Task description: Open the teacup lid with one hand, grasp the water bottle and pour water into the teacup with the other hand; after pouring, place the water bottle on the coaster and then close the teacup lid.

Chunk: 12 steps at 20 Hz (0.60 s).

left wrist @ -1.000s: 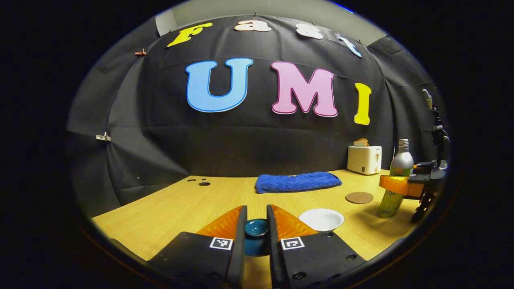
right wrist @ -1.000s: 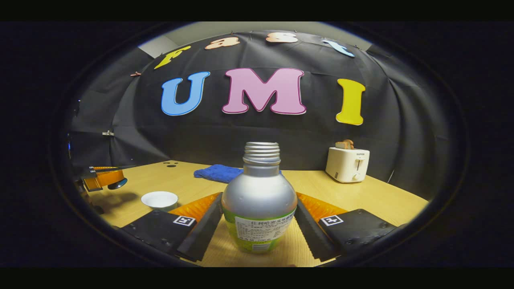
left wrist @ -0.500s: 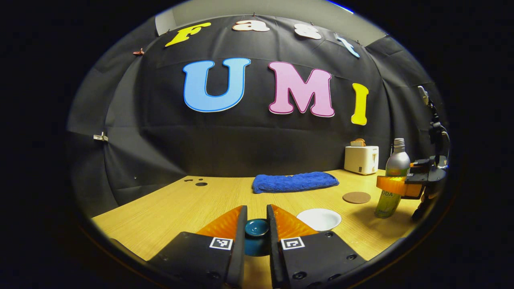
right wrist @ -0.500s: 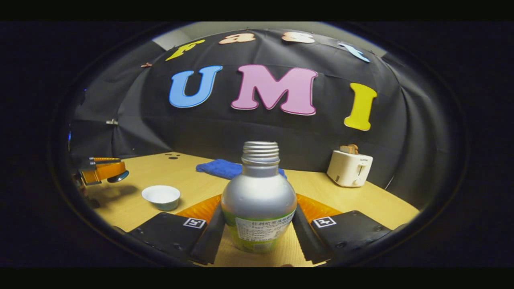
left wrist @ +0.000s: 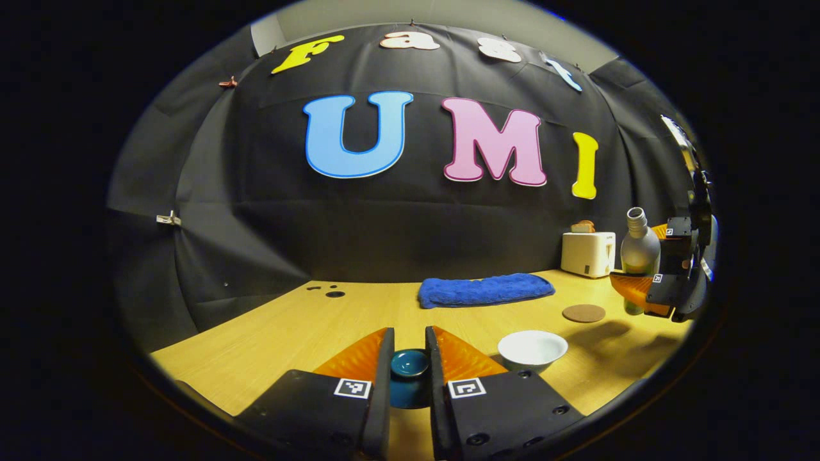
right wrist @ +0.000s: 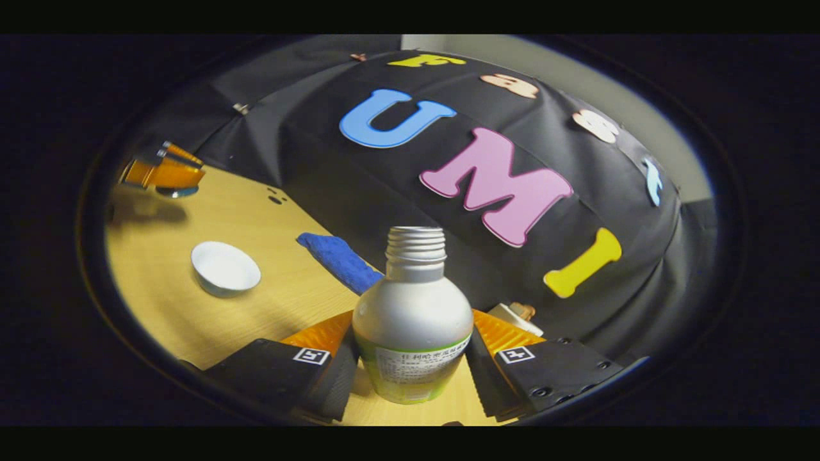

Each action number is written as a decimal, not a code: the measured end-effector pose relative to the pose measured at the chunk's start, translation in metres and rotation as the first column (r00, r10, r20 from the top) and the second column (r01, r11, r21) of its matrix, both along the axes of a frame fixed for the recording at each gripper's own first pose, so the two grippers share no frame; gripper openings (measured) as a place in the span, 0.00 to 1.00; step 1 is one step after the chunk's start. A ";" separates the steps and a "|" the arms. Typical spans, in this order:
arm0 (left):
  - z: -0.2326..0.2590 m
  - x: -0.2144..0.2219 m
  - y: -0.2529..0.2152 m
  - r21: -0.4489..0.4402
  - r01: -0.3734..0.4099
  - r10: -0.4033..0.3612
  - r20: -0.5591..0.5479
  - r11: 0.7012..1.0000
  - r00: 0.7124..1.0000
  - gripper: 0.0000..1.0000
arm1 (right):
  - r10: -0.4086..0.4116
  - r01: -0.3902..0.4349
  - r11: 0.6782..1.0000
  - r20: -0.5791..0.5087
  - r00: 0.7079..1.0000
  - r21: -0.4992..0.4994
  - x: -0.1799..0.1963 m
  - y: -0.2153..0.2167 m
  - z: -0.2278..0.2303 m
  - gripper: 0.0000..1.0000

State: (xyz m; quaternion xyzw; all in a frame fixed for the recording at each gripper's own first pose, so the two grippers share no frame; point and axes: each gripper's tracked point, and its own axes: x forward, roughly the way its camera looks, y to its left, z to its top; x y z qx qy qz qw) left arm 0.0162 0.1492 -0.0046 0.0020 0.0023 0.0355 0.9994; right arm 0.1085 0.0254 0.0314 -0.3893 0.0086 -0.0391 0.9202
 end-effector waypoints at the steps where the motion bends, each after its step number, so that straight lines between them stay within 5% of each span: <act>1: -0.001 -0.001 0.011 0.000 -0.016 0.016 0.000 1.000 1.000 0.29 | 0.009 -0.009 0.999 0.003 1.000 -0.050 0.004 0.002 0.002 0.80; 6: -0.002 -0.009 0.048 -0.001 -0.084 0.084 -0.003 0.996 0.996 0.29 | 0.073 -0.071 0.974 -0.002 0.997 -0.213 0.026 0.019 0.009 0.80; 12: -0.001 -0.011 0.051 0.001 -0.071 0.071 -0.002 0.997 0.997 0.29 | 0.129 -0.122 0.887 -0.016 0.992 -0.445 0.046 0.038 0.006 0.79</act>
